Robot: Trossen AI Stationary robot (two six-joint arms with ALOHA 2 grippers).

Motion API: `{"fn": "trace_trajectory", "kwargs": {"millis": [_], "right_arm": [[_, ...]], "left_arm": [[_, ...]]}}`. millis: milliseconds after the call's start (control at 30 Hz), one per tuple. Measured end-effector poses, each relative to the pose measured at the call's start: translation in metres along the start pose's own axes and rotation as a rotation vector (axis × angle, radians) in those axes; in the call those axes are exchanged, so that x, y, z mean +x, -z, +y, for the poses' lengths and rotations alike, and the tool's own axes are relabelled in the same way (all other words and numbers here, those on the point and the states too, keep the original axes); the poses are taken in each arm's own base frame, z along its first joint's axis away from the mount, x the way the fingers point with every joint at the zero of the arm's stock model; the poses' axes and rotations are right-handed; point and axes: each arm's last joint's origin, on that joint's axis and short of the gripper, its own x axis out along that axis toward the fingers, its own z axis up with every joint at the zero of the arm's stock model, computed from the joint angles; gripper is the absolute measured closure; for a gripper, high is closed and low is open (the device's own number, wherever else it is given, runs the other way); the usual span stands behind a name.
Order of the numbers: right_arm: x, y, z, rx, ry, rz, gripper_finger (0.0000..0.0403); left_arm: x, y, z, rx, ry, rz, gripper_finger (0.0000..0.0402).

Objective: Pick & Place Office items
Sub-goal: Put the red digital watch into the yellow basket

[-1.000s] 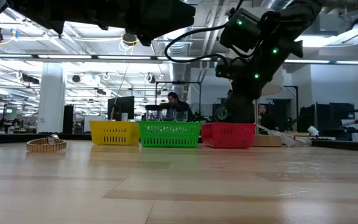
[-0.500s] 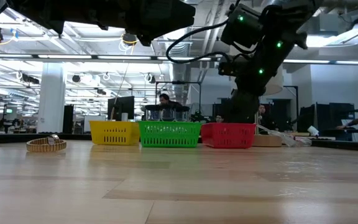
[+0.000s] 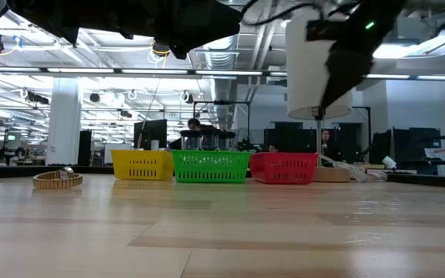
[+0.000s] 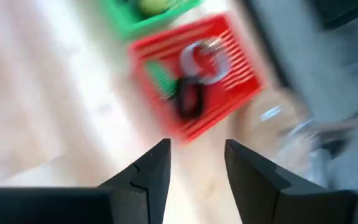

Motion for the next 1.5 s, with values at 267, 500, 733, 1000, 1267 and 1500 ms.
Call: {"fn": "trace_trajectory", "kwargs": {"millis": [267,500,733,1000,1267,1500], "right_arm": [[-0.051,0.030,0.020,-0.098,-0.288,0.049,0.0260],[-0.085,0.054,0.045,-0.320,-0.603,0.098,0.0264],[-0.099,0.059,0.062,-0.488,-0.729,-0.017,0.0269],[-0.096,0.041,0.073,-0.485,-0.963,-0.082,0.0280],[-0.100,0.047,0.079,-0.628,-1.045,-0.097,0.0245],[-0.110,0.061,0.092,-0.739,-1.067,-0.107,0.0187]], "left_arm": [[0.000,0.001,0.000,-0.002,0.000,0.003,0.0280],[0.000,0.001,0.000,-0.002,0.000,0.002,0.0280],[0.000,0.000,0.000,-0.003,0.000,-0.001,0.0280],[0.000,0.000,0.000,-0.157,0.002,-0.007,0.0280],[0.000,0.000,0.000,-0.185,0.001,-0.007,0.0280],[0.000,-0.001,0.000,-0.185,0.001,-0.008,0.0280]]}}
